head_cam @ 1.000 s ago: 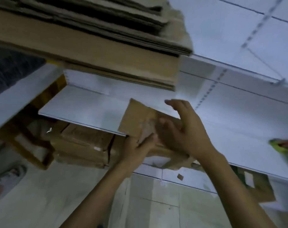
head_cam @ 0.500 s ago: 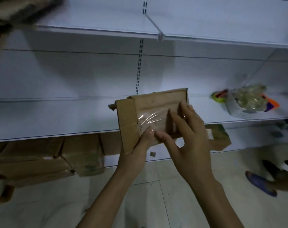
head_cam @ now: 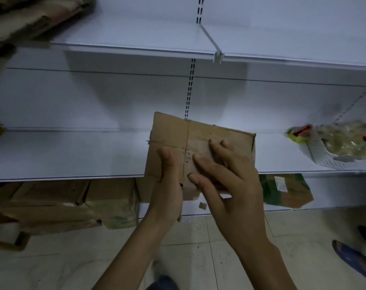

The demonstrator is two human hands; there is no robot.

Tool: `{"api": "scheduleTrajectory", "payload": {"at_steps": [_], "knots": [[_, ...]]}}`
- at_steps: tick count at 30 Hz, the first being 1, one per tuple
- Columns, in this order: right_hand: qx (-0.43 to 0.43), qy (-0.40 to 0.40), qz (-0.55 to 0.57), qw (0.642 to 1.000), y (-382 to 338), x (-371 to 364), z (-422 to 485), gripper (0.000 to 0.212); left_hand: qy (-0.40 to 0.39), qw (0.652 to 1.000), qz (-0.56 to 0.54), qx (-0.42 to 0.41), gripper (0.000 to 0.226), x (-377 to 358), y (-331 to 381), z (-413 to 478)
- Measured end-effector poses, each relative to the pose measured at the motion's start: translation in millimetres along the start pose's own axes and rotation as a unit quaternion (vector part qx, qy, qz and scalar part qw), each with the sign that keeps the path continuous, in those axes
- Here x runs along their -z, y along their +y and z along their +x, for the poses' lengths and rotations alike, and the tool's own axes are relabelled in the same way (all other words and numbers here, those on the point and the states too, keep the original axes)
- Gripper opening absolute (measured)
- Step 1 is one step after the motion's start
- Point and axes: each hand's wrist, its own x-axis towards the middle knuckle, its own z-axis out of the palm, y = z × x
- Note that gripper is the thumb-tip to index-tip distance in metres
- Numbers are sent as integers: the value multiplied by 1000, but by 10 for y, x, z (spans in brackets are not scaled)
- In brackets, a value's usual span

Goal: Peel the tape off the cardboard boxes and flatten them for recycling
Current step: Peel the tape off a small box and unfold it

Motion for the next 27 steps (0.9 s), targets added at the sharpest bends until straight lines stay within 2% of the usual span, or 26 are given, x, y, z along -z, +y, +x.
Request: {"api": "scheduleTrajectory", "payload": {"at_steps": [2, 4, 5, 8, 11, 16, 18, 20, 23, 25, 27], "knots": [[8, 6, -31, 999, 30, -113, 160, 33, -3, 1000, 12, -2, 121, 26, 45, 160], [44, 6, -84, 995, 76, -214, 300, 31, 21, 999, 3, -27, 85, 15, 68, 347], [63, 4, -106, 992, 101, -264, 365, 29, 57, 997, 6, -51, 74, 7, 66, 453], [81, -12, -144, 986, 171, -395, 535, 28, 155, 983, 35, -94, 62, 10, -5, 736], [87, -45, -168, 981, 233, -517, 675, 27, 213, 965, 88, -125, 49, 85, -77, 928], [159, -72, -183, 967, 231, -665, 890, 15, 250, 948, 124, -156, 72, 306, -123, 1104], [189, -72, -173, 964, 230, -725, 978, 21, 285, 925, 173, -182, 59, 380, -42, 1111], [191, -68, -164, 965, 222, -820, 1039, 12, 301, 917, 170, -199, 49, 427, 34, 1102], [183, -73, -92, 976, 210, -964, 1102, 3, 340, 922, 43, -181, 48, 412, 142, 1040], [168, -105, 16, 980, 246, -991, 1151, 5, 368, 918, -52, -140, 66, 422, 162, 1006], [136, -124, 47, 982, 343, -990, 1176, 27, 378, 917, -61, -110, 88, 467, 134, 990]]}}
